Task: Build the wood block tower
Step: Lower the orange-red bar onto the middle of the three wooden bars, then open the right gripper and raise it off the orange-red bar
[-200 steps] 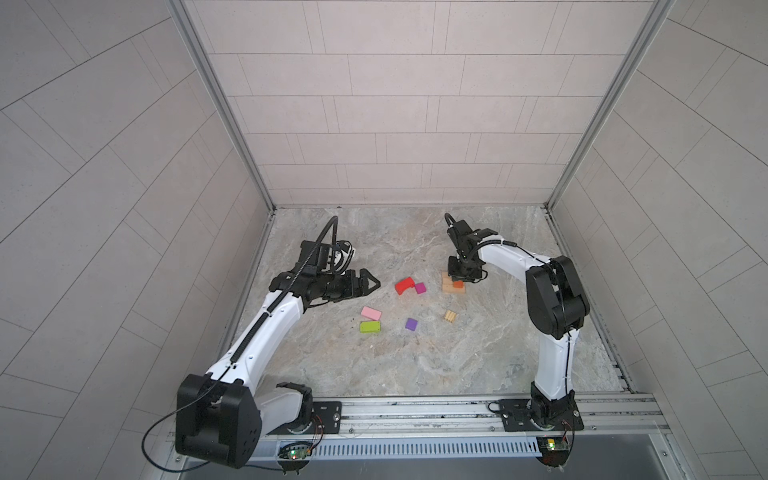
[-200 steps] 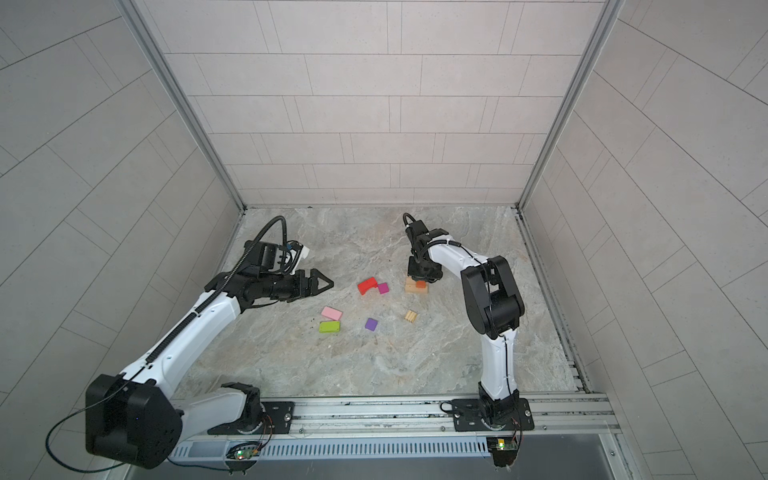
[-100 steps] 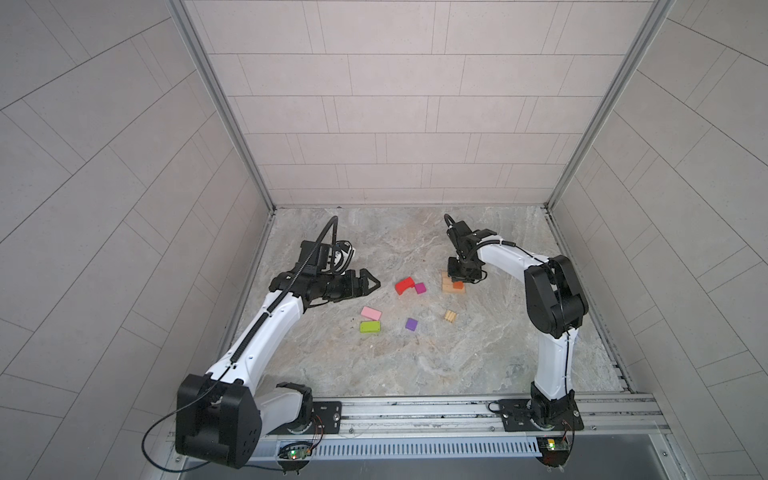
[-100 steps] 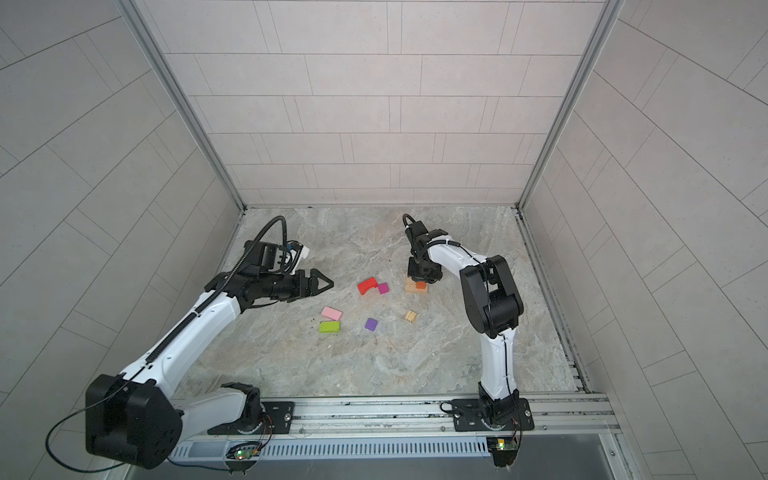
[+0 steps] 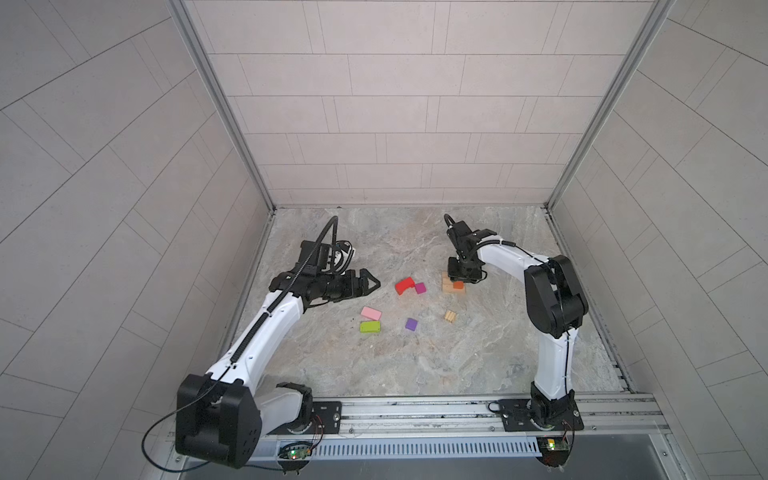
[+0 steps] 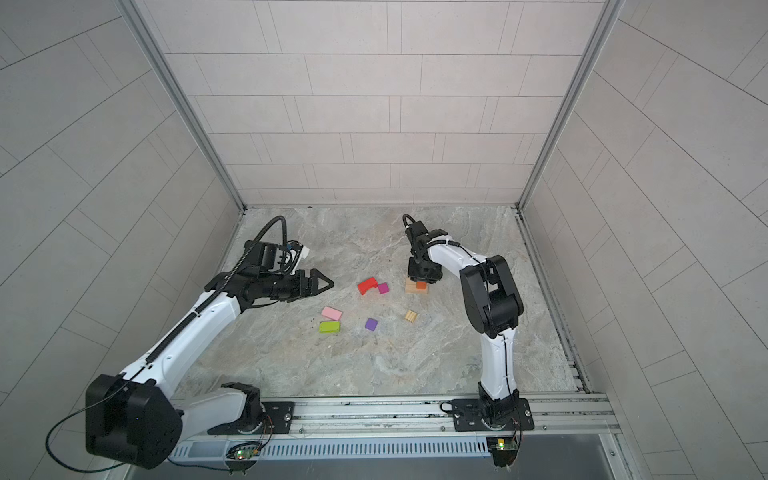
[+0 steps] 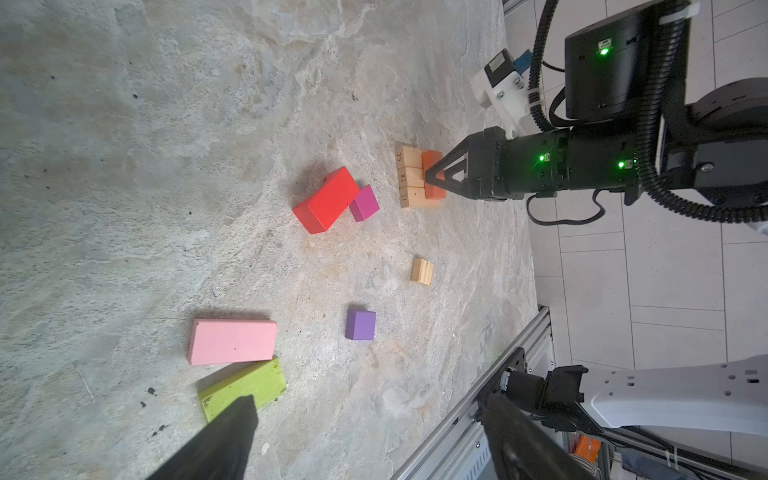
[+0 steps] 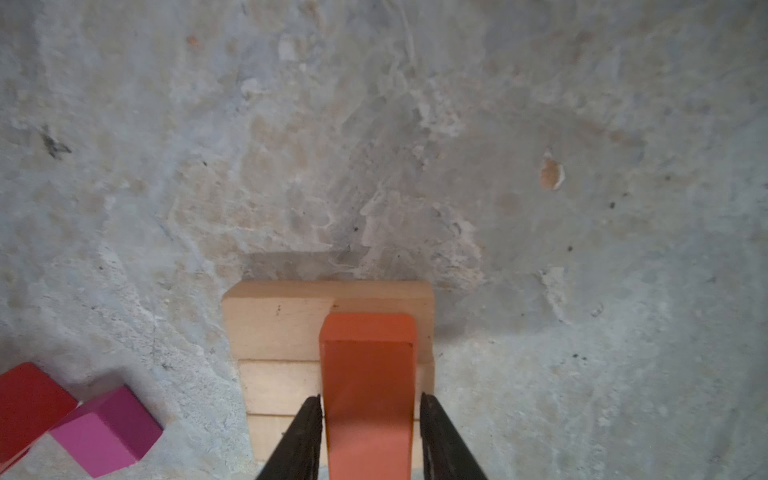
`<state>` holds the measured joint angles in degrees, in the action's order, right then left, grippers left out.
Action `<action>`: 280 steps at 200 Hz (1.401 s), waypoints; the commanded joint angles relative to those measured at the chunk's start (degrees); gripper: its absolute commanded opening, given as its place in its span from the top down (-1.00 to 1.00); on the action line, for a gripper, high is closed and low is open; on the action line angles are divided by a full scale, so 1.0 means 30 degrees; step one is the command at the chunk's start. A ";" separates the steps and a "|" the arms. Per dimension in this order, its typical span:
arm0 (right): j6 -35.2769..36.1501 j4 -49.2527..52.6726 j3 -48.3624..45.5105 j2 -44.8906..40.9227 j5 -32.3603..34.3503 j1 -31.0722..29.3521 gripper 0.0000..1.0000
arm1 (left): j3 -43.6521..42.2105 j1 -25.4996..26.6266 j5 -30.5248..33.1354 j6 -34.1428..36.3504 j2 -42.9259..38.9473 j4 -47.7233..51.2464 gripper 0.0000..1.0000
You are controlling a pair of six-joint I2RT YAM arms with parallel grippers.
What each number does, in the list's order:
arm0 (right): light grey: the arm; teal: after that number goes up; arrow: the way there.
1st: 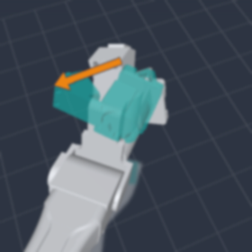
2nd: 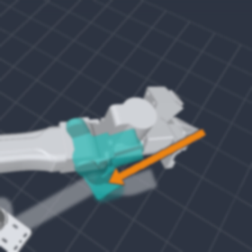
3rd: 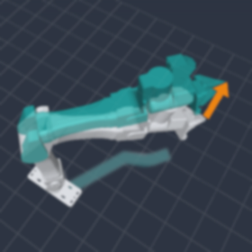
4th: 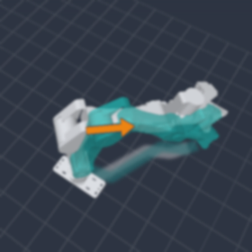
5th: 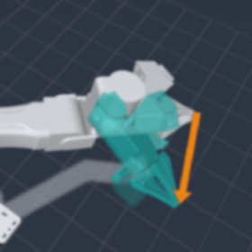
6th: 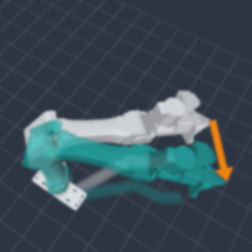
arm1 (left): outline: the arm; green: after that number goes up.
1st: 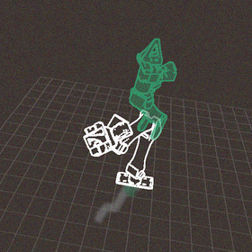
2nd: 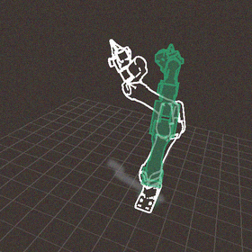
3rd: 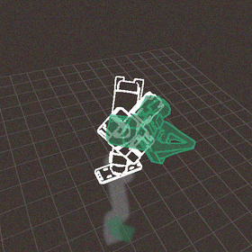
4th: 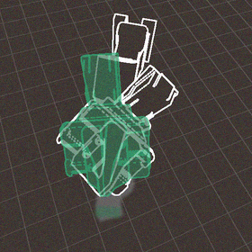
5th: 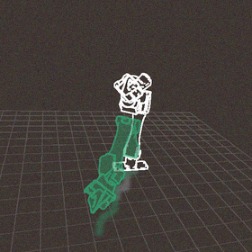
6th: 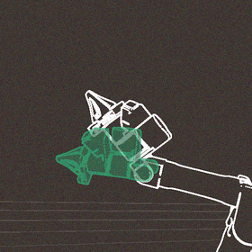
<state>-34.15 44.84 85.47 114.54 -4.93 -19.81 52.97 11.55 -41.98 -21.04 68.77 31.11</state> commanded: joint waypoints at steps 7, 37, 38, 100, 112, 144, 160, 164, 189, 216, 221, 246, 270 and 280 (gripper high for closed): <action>0.0228 0.0493 0.0130 -0.0051 0.0034 0.0071 0.15 | -0.0193 0.0064 -0.0070 -0.0019 -0.0189 -0.0059 -0.84; 0.0265 0.0606 0.0438 -0.0164 0.0003 0.0071 0.13 | -0.0195 0.0054 -0.0081 -0.0017 -0.0197 -0.0064 -0.84; 0.0288 0.0608 0.0461 -0.0173 -0.0012 0.0071 0.13 | -0.0196 0.0050 -0.0076 0.0011 -0.0194 -0.0061 -0.84; 0.0427 0.1047 0.1013 -0.1292 -0.0203 0.0073 0.12 | -0.0196 0.0042 0.0061 0.0040 -0.0036 0.0021 -0.84; 0.0470 0.1158 0.0989 -0.1675 -0.0232 0.0071 0.12 | -0.0189 0.0063 0.0223 -0.0081 0.0044 0.0108 -0.84; 0.0689 0.1181 0.0568 -0.3099 -0.0320 0.0087 0.06 | -0.0447 0.0076 0.0872 -0.1542 -0.0195 0.0119 -0.84; 0.0744 0.0697 -0.0113 -0.4144 -0.0331 0.0072 -0.02 | -0.0742 0.0077 0.2746 -0.3090 -0.0619 0.1020 -0.86; 0.0776 0.0509 -0.0372 -0.4469 -0.0383 0.0064 -0.05 | -0.0864 0.0083 0.3002 -0.3357 -0.0795 0.1107 -0.86; 0.0946 -0.0518 -0.1875 -0.6208 -0.0845 0.0093 -0.22 | -0.1676 0.0076 0.3692 -0.5466 -0.1799 0.0964 -0.86; 0.1159 -0.2126 -0.3770 -0.8079 -0.1435 0.0071 -0.53 | -0.2577 0.0107 0.3982 -0.8937 -0.2131 0.0398 -0.86; 0.1203 -0.2372 -0.4126 -0.8429 -0.1535 0.0071 -0.57 | -0.2700 0.0127 0.3833 -0.9618 -0.2044 0.0270 -0.85; 0.0916 -0.3510 -0.5983 -1.0012 -0.1960 0.0043 -0.76 | -0.2920 0.1128 0.4728 -1.2696 -0.1723 0.0000 -0.78; 0.0552 -0.4631 -0.7660 -1.1190 -0.2345 -0.0097 -0.88 | -0.2400 0.2589 0.7057 -1.5112 -0.1165 0.1299 -0.75; 0.0432 -0.4796 -0.8120 -1.1527 -0.2399 -0.0162 -0.89 | -0.2223 0.3026 0.7669 -1.6123 -0.0810 0.1662 -0.75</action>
<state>-31.79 33.98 63.90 82.89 -11.09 -19.88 44.69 17.89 -25.91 -58.28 64.73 32.69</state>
